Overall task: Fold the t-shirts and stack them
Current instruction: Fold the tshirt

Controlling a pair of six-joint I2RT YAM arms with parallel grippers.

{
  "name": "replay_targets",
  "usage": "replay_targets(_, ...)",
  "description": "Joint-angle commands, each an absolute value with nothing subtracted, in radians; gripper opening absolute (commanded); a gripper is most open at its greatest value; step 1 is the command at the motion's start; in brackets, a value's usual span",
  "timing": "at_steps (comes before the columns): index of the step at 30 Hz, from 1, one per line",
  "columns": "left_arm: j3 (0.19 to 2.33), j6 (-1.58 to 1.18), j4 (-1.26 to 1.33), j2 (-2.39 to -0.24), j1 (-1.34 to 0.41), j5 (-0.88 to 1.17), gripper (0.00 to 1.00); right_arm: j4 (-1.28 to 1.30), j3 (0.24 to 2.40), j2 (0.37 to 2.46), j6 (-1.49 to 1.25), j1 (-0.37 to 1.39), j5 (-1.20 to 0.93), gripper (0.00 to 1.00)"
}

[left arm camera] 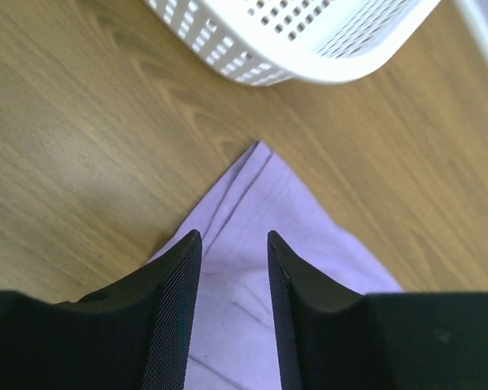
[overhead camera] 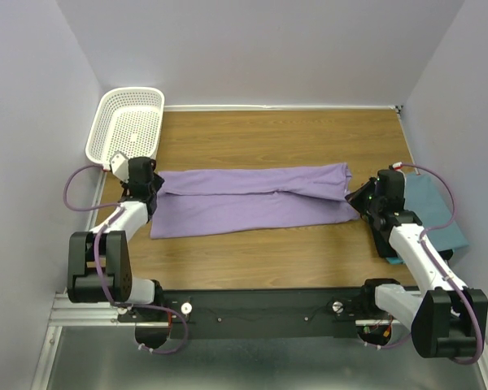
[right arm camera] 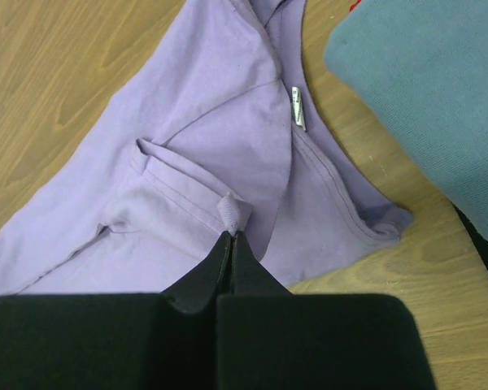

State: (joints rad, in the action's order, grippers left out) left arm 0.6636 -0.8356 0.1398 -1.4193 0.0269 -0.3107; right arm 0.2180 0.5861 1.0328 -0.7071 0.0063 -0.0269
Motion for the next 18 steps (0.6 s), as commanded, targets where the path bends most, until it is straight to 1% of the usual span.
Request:
replay_targets(1,0.680,-0.876,0.138,-1.353,0.034,-0.364,0.46,0.230,0.572,1.019,-0.718,0.005,-0.014,0.01)
replay_targets(4,0.724,-0.923,0.028,-1.368,0.029,-0.394,0.46,0.230,0.575,1.017,-0.718,0.005,-0.017,0.01)
replay_targets(8,0.834,-0.985,-0.130,-1.468,0.017,-0.436,0.46,0.230,0.583,1.019,-0.718,0.005,-0.018,0.01)
replay_targets(12,0.890,-1.048,-0.253,-1.554,0.002,-0.434,0.45,0.230,0.588,1.026,-0.716,0.005,-0.021,0.01)
replay_targets(18,0.899,-1.098,-0.281,-1.629,0.002,-0.410,0.45,0.230,0.592,1.032,-0.706,0.005,-0.020,0.01)
